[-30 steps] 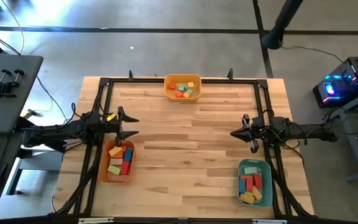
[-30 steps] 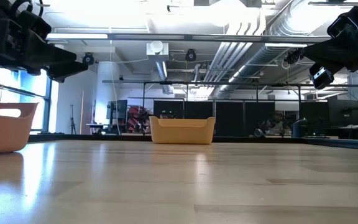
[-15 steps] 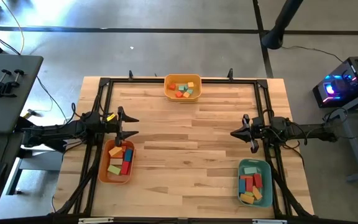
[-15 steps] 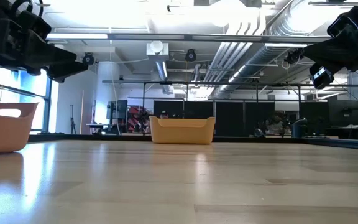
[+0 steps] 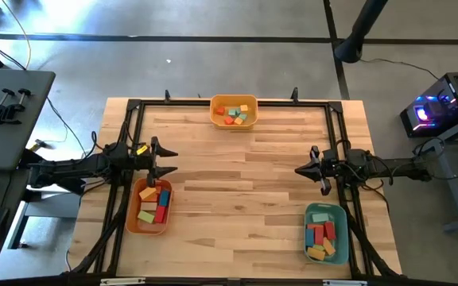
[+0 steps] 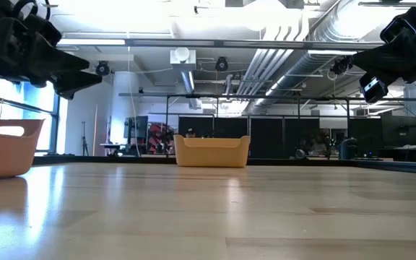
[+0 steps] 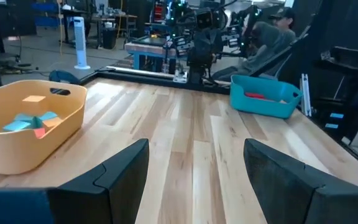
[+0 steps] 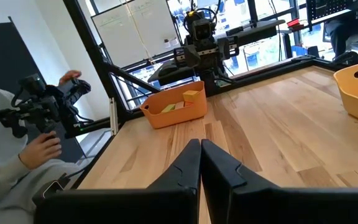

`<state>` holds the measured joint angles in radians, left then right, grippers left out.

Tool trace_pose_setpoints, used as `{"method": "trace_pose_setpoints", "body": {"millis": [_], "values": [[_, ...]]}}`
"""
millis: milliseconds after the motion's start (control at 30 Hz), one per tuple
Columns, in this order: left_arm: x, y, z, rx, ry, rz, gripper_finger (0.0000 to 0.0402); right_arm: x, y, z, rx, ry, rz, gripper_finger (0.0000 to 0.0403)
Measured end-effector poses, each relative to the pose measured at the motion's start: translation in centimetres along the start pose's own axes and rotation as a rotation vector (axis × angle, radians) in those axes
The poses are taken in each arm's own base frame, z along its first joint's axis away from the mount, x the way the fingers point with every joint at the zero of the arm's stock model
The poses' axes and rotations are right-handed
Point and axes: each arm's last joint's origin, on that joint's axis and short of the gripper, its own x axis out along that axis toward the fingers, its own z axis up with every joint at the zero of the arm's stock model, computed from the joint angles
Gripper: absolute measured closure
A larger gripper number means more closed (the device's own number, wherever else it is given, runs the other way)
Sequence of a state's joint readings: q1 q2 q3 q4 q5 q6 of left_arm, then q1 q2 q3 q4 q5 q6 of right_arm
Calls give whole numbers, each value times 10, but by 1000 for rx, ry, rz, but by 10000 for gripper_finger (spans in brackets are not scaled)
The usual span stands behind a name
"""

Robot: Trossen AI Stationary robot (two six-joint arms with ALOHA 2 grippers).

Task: Sort blocks by size
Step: Return to Home Position

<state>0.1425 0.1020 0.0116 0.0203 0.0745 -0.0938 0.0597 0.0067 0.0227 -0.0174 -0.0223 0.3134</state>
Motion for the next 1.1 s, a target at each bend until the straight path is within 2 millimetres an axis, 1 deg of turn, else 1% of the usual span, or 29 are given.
{"method": "trace_pose_setpoints", "body": {"millis": [233, 300, 400, 467, 700, 800, 1100], "values": [[-3, -12, 1, -7, -23, -110, 151, 0, 0, 0, 0, -1, 0, 399], [-5, -15, 3, 28, -51, -128, 151, 0, 0, 0, 0, 0, 0, 399], [-7, -16, 6, 97, -87, -129, 151, 0, 0, 0, 0, 0, 0, 399], [-7, -16, 5, 125, -79, -122, 151, 0, 0, 0, 0, 0, 0, 399], [-7, -16, 5, 101, -79, -113, 151, 0, 0, 0, 0, -1, 0, 399], [-7, -16, 6, 129, -87, -112, 151, 0, 0, 0, 0, 0, 0, 399], [-6, -16, 4, 132, -77, -111, 151, 0, 0, 0, 0, -1, 0, 399]]}}
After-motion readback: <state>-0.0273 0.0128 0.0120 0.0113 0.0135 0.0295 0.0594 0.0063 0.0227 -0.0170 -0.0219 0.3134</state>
